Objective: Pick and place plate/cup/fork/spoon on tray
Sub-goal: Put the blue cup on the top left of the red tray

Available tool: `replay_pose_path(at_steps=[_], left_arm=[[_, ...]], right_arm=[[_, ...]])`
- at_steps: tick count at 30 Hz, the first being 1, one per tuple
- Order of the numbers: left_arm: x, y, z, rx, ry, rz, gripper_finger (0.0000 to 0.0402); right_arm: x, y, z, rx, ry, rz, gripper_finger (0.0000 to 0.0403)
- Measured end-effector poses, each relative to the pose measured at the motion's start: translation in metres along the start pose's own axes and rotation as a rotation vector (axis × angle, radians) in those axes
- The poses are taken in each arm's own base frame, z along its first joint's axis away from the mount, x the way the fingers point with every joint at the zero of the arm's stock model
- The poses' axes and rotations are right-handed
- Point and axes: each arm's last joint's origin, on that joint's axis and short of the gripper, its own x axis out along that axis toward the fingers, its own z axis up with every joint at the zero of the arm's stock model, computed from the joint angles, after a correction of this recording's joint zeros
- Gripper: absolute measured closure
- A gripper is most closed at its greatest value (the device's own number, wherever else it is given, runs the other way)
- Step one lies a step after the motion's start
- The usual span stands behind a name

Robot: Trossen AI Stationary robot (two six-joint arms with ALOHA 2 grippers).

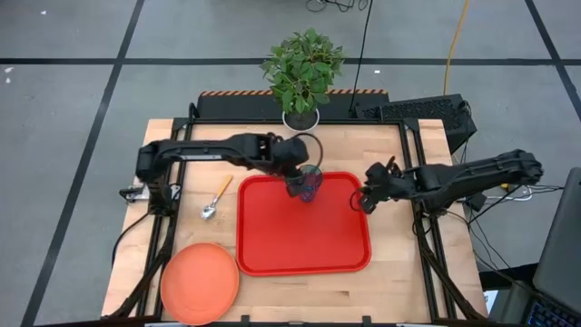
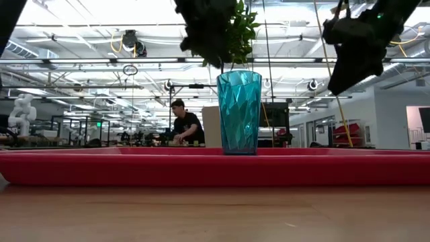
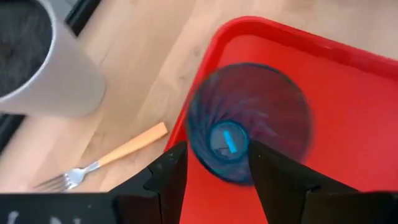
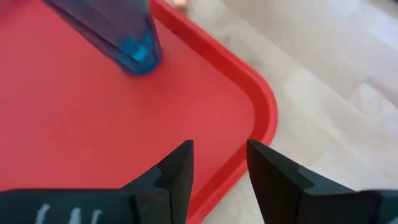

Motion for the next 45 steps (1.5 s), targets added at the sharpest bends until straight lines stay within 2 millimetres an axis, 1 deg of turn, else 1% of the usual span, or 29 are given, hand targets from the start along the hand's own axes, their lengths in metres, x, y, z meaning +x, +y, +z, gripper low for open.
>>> replay_pose_path(at_steps=[5,12,19,24,26,30,45], left_arm=[[0.014,0.005,0.007,-0.054,0.038,-0.007,0.0229],[0.019,0.011,0.009,-0.092,0.061,0.014,0.0229],[0.019,0.012,0.007,-0.114,0.066,0.056,0.0229],[0.030,0.009,0.000,-0.103,0.131,0.093,0.0229],[0.033,0.005,0.000,-0.099,0.125,0.091,0.0229],[0.035,0.003,-0.002,-0.091,0.133,0.093,0.0229],[0.034,0.005,-0.008,-0.061,0.203,0.124,0.0229]], right_arm=[[-0.007,-0.006,-0.005,-0.013,-0.035,0.027,0.0261],[-0.006,-0.007,-0.013,-0.029,-0.019,0.040,0.0261],[-0.007,-0.005,-0.015,-0.043,-0.017,0.050,0.0261],[-0.007,-0.005,-0.015,-0.047,-0.017,0.051,0.0261],[-0.007,-0.005,-0.015,-0.049,-0.017,0.051,0.0261],[-0.007,-0.005,-0.015,-0.048,-0.018,0.052,0.0261],[-0.007,-0.005,-0.014,-0.053,-0.022,0.055,0.0261]])
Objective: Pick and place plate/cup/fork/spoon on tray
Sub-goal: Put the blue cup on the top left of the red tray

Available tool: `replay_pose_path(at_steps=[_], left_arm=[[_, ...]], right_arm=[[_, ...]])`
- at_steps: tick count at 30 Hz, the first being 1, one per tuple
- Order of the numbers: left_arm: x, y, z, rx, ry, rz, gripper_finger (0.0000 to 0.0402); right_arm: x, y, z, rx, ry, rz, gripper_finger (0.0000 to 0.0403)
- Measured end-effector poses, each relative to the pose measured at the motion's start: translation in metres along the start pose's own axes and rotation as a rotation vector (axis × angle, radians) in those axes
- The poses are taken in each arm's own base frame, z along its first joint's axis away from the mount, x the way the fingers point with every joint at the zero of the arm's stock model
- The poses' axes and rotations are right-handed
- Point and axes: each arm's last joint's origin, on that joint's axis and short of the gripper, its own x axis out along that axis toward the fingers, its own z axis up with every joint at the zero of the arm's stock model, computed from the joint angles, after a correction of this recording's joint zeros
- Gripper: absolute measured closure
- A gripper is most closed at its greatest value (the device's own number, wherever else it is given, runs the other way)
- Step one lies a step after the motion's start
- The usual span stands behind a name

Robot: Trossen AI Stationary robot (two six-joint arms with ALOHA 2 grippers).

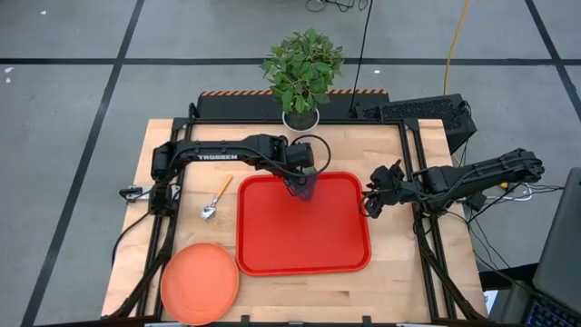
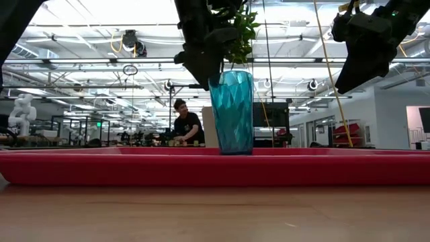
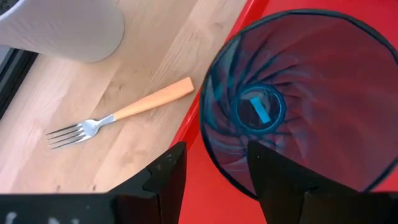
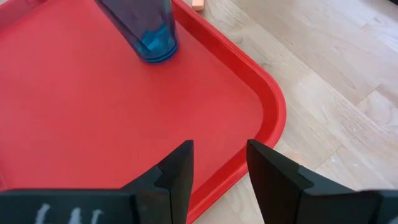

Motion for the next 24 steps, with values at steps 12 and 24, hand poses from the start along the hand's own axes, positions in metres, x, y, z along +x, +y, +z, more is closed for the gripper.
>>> replay_pose_path(at_steps=[12,24], left_arm=[[-0.001,-0.001,0.000,0.048,0.009,-0.051,0.0387],[-0.014,0.004,-0.007,0.076,0.062,-0.078,0.0394]], right_arm=[[0.000,0.000,0.000,-0.021,-0.003,-0.002,0.0261],[0.000,0.001,0.001,-0.025,-0.013,0.001,0.0261]])
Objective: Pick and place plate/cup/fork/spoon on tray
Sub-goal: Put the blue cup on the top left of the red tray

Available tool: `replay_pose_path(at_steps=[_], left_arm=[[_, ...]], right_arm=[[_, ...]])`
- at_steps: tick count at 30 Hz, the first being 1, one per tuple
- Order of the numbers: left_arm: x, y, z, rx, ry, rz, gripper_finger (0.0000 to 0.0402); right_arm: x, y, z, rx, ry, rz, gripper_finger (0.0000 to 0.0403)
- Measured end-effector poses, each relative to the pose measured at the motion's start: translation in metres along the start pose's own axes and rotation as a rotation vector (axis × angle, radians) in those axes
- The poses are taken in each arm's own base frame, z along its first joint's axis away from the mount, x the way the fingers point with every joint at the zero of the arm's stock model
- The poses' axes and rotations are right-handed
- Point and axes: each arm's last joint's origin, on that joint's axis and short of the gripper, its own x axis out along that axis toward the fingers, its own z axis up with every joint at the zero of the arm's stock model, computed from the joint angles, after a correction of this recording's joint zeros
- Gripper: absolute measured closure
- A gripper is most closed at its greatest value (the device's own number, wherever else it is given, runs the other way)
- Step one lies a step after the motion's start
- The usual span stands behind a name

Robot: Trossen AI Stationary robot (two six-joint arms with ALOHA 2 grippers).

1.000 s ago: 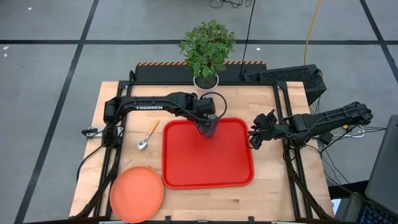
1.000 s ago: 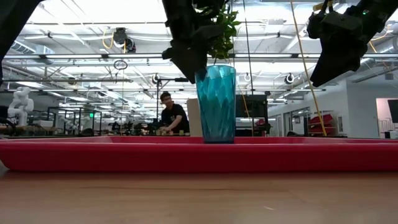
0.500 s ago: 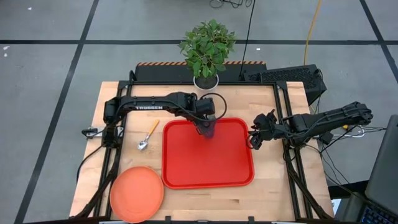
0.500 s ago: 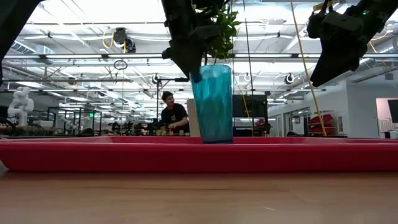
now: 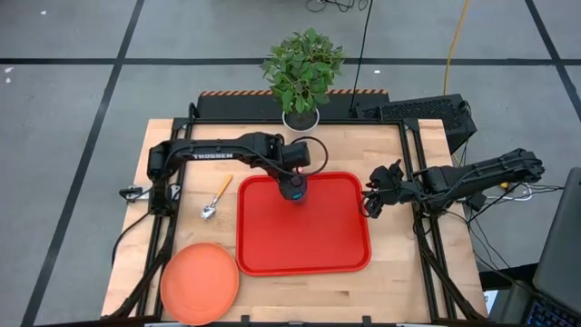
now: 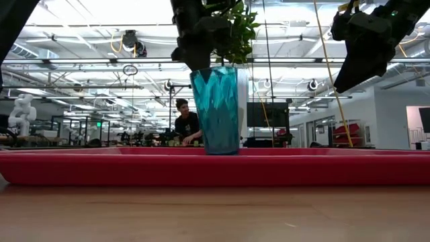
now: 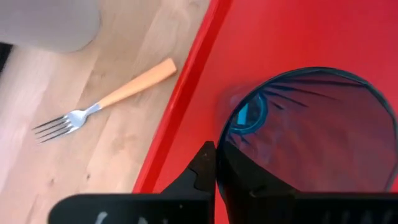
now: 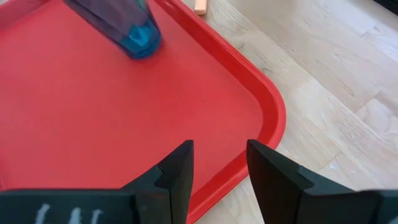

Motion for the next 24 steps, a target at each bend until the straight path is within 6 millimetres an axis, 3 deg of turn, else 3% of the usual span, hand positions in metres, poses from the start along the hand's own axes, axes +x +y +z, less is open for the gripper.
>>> replay_pose_path(at_steps=[12,24], left_arm=[[-0.011,0.018,-0.017,0.010,0.176,0.034,0.0396],[-0.013,0.020,-0.024,0.051,0.251,0.051,0.0396]], right_arm=[[0.000,0.000,0.000,-0.005,-0.004,0.004,0.0261],[0.000,0.000,0.000,-0.006,-0.003,0.003,0.0261]])
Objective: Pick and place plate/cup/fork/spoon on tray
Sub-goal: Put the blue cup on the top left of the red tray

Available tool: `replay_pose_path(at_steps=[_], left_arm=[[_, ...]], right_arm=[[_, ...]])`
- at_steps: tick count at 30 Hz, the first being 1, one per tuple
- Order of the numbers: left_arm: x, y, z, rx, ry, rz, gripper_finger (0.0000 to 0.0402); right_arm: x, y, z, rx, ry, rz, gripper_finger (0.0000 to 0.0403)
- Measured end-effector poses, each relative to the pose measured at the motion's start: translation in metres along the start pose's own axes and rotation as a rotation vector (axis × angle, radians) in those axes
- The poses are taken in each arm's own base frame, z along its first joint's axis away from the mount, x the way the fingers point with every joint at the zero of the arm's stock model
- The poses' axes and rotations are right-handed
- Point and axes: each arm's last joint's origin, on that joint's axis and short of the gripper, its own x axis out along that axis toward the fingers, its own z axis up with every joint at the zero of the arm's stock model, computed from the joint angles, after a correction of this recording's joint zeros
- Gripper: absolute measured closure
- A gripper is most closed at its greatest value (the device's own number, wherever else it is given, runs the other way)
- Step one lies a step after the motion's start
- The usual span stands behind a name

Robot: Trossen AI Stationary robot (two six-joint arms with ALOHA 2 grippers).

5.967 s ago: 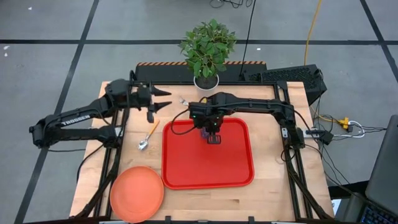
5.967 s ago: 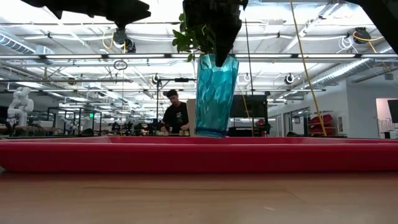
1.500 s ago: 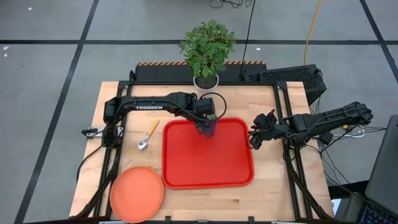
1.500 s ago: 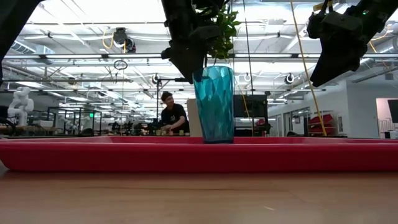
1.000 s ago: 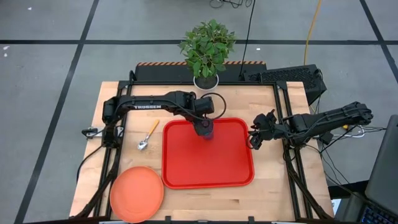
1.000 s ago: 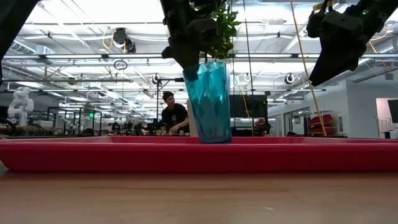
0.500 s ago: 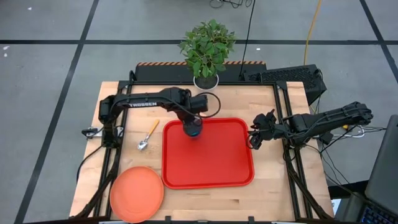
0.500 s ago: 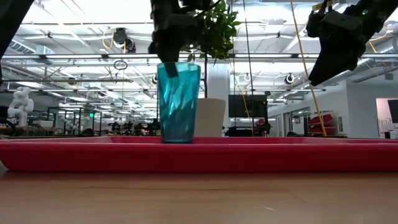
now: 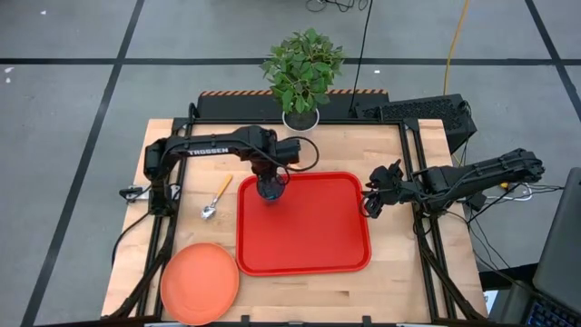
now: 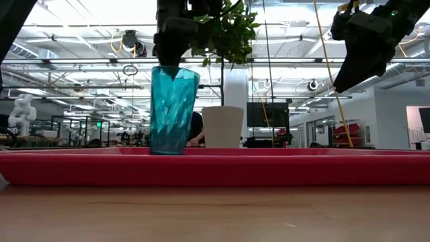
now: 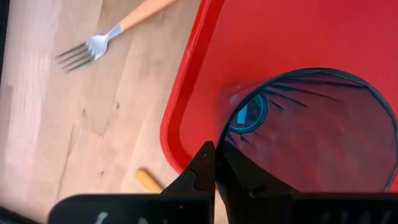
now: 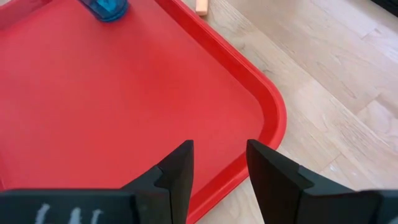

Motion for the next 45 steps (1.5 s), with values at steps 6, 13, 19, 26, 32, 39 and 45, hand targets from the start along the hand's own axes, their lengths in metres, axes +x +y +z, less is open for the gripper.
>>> replay_pose_path(at_steps=[6,13,19,26,32,39,45], left_arm=[[-0.010,0.004,-0.007,0.009,-0.007,0.012,0.0396],[-0.019,0.019,-0.012,-0.029,-0.012,0.042,0.0396],[-0.014,0.021,-0.011,-0.007,-0.010,0.021,0.0396],[0.007,0.027,-0.017,-0.024,0.067,0.035,0.0396],[0.013,0.027,-0.013,-0.010,0.038,0.008,0.0395],[0.015,0.034,-0.012,-0.031,0.044,0.008,0.0389],[0.015,0.033,-0.011,-0.037,0.043,0.014,0.0386]], right_arm=[[0.000,0.000,0.000,-0.001,0.001,-0.001,0.0261],[0.000,0.000,0.000,-0.001,0.001,-0.001,0.0261],[0.000,0.000,0.000,-0.001,0.002,-0.001,0.0261],[0.010,-0.003,-0.011,-0.009,0.026,-0.014,0.0261],[0.014,-0.005,-0.015,-0.008,0.038,-0.024,0.0261],[0.014,-0.004,-0.015,-0.007,0.050,-0.003,0.0261],[0.014,-0.004,-0.015,-0.008,0.050,-0.004,0.0261]])
